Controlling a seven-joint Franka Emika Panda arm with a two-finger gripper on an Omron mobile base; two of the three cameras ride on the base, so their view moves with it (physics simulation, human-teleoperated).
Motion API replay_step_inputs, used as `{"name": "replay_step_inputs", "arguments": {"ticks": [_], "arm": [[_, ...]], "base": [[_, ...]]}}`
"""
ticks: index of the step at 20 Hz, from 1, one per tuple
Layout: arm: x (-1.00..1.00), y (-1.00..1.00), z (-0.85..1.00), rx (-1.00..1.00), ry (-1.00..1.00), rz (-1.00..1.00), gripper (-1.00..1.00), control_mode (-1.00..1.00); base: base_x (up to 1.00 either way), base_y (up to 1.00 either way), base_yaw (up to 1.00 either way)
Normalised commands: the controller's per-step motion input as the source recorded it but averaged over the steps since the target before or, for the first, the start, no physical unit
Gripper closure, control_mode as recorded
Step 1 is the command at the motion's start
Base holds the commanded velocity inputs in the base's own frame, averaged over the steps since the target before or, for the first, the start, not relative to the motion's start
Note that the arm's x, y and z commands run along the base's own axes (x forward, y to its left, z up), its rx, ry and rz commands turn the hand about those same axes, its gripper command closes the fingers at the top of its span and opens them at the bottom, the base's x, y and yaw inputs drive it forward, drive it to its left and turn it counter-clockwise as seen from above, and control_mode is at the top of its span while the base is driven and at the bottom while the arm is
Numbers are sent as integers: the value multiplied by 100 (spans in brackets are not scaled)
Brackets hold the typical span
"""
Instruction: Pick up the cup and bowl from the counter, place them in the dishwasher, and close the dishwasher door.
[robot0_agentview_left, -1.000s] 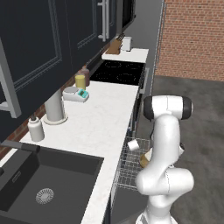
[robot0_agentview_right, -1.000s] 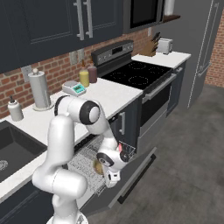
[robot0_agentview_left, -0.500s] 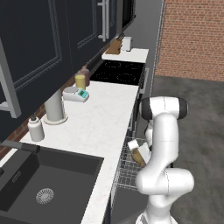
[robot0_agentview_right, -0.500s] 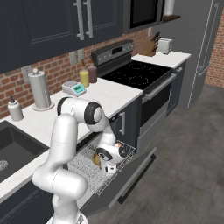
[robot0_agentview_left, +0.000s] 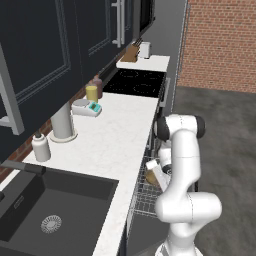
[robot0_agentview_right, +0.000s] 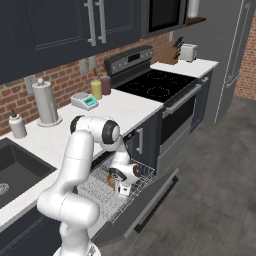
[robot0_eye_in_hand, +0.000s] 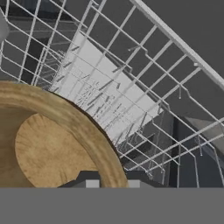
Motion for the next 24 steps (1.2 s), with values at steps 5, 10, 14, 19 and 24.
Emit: {"name": "replay_step_inputs", "arguments": {"ticks": [5, 10, 14, 19, 24], "arm": [[31, 1, -45, 0, 12, -13, 100, -100], [14, 0, -41, 2, 12, -12, 100, -100], [11, 0, -46, 4, 13, -13, 100, -100], [12, 0, -49, 4, 14, -13, 100, -100], [16, -7, -44, 6, 14, -13, 100, -100]], "base": [[0, 0, 0], [0, 0, 0], [0, 0, 0], [0, 0, 0], [0, 0, 0]]}}
